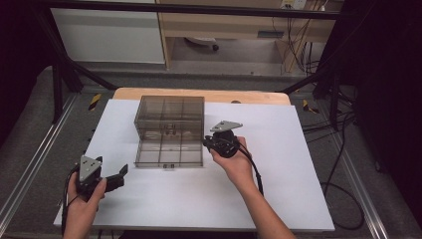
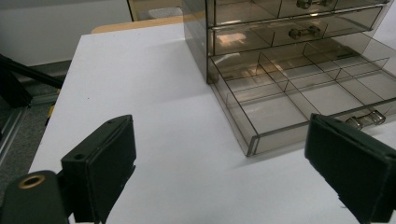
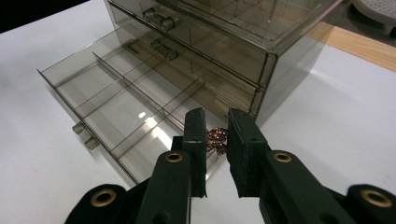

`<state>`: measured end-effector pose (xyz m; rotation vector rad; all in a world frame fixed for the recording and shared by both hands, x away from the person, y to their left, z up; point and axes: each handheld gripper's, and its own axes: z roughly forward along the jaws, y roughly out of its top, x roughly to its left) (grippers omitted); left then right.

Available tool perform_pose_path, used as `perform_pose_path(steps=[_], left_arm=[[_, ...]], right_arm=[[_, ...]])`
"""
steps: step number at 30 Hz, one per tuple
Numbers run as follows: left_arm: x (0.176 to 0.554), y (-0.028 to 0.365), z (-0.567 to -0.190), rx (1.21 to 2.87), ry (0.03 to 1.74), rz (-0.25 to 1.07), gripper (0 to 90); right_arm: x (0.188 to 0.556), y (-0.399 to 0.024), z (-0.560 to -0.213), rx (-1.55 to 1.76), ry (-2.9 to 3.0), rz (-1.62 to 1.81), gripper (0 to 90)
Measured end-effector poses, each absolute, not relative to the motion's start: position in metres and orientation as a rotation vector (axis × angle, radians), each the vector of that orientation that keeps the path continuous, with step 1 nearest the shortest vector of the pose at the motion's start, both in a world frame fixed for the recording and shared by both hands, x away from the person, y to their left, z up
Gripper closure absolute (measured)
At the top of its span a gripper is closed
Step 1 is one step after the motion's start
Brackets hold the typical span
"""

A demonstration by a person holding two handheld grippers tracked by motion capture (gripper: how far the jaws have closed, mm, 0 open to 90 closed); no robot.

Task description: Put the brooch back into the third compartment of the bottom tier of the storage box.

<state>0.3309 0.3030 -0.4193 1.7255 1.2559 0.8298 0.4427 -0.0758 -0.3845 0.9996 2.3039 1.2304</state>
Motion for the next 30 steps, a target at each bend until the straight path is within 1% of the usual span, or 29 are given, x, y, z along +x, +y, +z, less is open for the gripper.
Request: perform_pose_path(steps=[30], left_arm=[[0.331,0.306,-0.419,1.724,1.26,0.825,9.1]], right_arm=[[0.456,-0.047,-0.377,0.954,2.346,1.215,77.6]])
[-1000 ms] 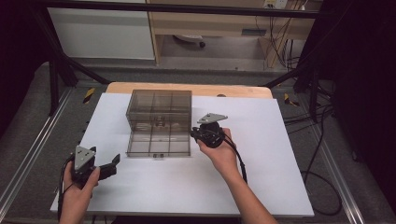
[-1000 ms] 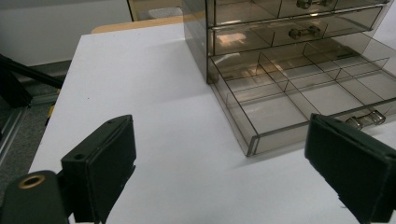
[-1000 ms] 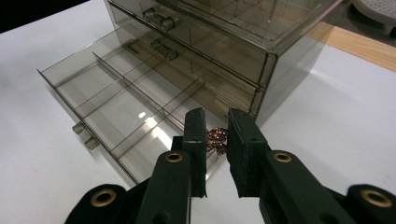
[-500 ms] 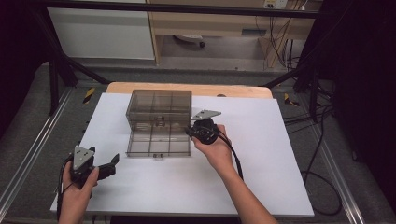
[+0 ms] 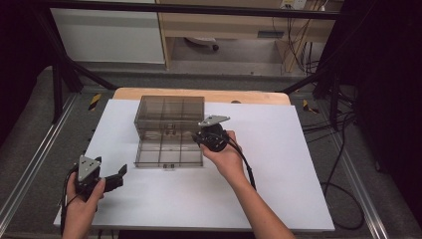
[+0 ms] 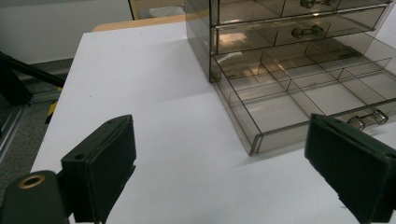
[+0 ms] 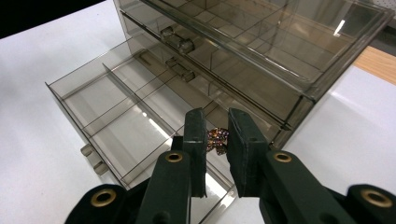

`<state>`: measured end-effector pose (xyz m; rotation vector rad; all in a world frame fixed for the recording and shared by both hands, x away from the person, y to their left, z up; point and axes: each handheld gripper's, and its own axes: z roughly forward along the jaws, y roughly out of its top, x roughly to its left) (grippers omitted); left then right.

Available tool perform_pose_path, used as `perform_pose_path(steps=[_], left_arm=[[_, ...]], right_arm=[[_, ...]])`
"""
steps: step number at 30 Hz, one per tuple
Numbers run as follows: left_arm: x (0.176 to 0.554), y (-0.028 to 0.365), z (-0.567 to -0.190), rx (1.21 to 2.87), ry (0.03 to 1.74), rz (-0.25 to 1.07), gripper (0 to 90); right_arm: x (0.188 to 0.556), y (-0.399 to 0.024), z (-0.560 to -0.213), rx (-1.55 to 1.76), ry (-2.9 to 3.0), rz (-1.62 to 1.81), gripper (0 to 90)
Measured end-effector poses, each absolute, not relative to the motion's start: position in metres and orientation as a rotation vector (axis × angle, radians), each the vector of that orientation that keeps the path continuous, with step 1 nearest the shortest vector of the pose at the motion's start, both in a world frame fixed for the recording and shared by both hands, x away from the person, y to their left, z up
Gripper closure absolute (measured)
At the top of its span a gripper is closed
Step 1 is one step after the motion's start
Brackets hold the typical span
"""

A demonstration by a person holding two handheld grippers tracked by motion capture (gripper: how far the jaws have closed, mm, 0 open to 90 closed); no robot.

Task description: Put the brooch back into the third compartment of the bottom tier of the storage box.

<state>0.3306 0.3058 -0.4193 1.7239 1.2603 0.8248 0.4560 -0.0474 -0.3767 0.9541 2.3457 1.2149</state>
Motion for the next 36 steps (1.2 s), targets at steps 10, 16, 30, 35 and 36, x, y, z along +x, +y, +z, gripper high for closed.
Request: perform_pose_path(steps=[10,16,30,35,36], left_arm=[[0.331,0.305,-0.42,1.724,1.26,0.821,9.1],[0.331,0.306,-0.42,1.729,1.261,0.82,9.1],[0.331,0.306,-0.42,1.733,1.261,0.819,9.1],[0.331,0.306,-0.42,1.737,1.257,0.816,9.1],[0.331,0.305,-0.42,1.738,1.257,0.816,9.1]], right_arm=[[0.459,-0.043,-0.38,0.95,2.361,1.2,77.6],[0.46,-0.042,-0.381,0.953,2.365,1.197,77.5],[0.459,-0.037,-0.384,0.946,2.386,1.192,77.5],[0.459,-0.034,-0.386,0.937,2.396,1.186,77.5],[0.459,-0.033,-0.387,0.938,2.398,1.184,77.5]])
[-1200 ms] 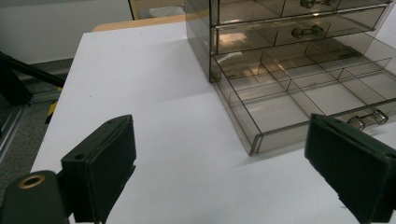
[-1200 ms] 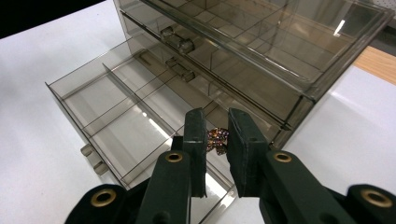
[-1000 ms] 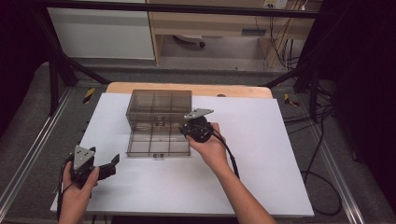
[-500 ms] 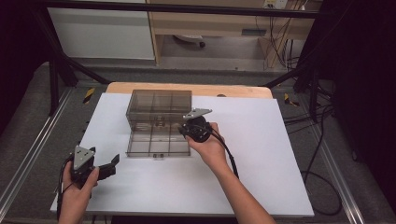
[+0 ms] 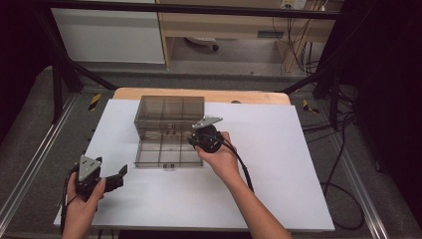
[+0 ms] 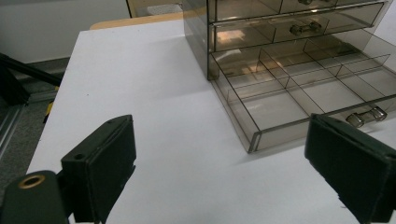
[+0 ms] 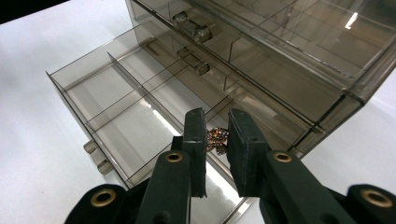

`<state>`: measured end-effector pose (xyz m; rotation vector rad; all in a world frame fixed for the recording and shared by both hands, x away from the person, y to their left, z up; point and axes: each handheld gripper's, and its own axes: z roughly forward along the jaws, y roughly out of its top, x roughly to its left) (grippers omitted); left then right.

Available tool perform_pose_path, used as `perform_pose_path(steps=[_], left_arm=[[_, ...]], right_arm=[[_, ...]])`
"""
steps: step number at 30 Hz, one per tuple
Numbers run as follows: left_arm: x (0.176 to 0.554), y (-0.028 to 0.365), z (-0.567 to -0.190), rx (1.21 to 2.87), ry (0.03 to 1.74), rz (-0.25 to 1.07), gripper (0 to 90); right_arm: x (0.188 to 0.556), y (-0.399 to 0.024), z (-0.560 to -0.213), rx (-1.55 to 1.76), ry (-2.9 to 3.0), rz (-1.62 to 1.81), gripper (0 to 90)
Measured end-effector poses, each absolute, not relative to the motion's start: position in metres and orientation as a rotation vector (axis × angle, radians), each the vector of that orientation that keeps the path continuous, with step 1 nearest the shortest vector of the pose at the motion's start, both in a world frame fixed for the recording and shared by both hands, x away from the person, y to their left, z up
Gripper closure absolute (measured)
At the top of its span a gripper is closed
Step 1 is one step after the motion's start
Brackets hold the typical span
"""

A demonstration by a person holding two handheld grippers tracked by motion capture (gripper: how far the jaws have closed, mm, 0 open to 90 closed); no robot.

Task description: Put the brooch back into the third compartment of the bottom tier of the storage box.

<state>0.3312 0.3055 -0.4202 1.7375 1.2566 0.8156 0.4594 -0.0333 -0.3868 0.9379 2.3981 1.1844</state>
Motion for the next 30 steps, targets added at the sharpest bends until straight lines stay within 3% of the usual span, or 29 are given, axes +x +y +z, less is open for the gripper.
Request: perform_pose_path(steps=[30], left_arm=[[0.3316,0.3056,-0.4211,1.75,1.259,0.812,9.1]], right_arm=[[0.4602,-0.0272,-0.3947,0.923,2.442,1.144,77.4]])
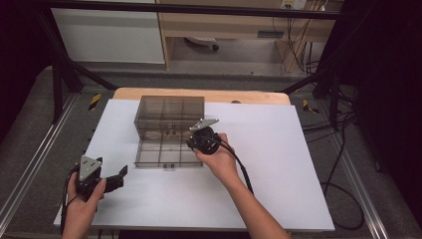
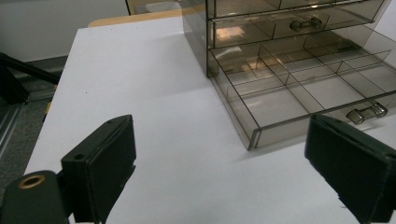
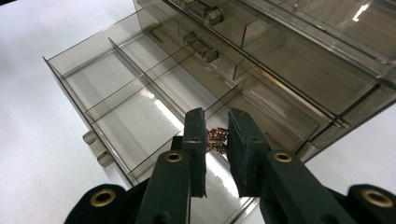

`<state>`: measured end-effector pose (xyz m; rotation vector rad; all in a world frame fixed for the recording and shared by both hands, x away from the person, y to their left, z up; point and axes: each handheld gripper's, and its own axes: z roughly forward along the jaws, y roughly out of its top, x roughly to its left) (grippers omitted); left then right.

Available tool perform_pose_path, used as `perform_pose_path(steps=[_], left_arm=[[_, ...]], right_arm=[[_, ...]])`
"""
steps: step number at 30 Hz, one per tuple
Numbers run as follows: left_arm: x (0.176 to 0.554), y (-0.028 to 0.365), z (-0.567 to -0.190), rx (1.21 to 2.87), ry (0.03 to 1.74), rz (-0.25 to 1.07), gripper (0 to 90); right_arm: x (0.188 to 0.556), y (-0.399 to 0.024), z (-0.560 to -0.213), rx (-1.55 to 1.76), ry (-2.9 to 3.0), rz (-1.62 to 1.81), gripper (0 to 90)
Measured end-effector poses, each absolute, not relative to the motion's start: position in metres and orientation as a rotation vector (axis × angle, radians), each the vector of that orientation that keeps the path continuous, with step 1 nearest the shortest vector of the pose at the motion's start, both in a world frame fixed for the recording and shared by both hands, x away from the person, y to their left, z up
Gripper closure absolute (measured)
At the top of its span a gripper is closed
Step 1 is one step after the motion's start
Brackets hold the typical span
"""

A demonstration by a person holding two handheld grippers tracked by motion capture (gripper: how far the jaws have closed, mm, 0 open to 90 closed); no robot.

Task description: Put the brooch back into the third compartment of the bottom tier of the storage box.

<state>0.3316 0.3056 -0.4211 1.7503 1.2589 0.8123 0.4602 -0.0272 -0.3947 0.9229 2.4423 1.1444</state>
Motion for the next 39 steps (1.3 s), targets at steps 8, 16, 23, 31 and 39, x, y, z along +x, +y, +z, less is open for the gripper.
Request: perform_pose_path(steps=[8,16,23,31,39], left_arm=[[0.332,0.305,-0.421,1.752,1.259,0.811,9.1],[0.332,0.305,-0.422,1.753,1.257,0.809,9.1],[0.332,0.305,-0.422,1.753,1.256,0.808,9.1],[0.332,0.305,-0.422,1.757,1.254,0.802,9.1],[0.332,0.304,-0.422,1.766,1.249,0.796,9.1]], right_arm=[[0.461,-0.026,-0.398,0.926,2.455,1.133,77.3],[0.461,-0.022,-0.402,0.917,2.472,1.119,77.2],[0.461,-0.02,-0.404,0.916,2.484,1.106,77.2],[0.462,-0.02,-0.407,0.923,2.492,1.092,77.1],[0.463,-0.021,-0.411,0.928,2.497,1.076,77.0]])
